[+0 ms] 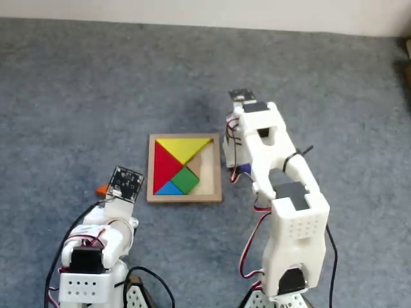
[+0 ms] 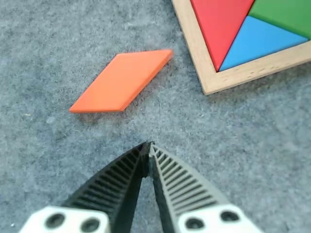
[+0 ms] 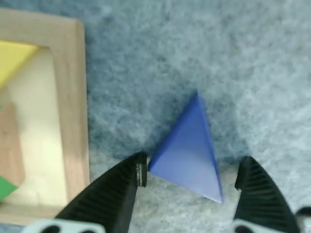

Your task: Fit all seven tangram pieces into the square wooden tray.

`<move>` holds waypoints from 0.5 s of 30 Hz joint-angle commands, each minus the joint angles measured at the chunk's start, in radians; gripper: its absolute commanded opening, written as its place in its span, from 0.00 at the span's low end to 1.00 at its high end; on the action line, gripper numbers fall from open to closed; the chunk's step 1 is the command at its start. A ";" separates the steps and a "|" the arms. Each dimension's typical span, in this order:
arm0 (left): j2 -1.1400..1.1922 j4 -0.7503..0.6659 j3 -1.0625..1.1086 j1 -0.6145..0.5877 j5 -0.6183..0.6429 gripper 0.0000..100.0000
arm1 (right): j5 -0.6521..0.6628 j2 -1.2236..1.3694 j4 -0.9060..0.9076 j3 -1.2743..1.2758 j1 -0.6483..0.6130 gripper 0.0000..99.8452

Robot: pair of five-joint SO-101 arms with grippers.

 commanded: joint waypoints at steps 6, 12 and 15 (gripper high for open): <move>-0.048 0.003 0.024 0.015 0.008 0.03 | 0.112 -0.019 -0.018 -0.053 0.042 0.17; -0.048 0.003 0.024 0.015 0.008 0.03 | 0.229 -0.027 -0.008 -0.053 0.056 0.09; -0.048 0.003 0.024 0.015 0.008 0.03 | 0.267 -0.065 0.025 -0.058 0.064 0.09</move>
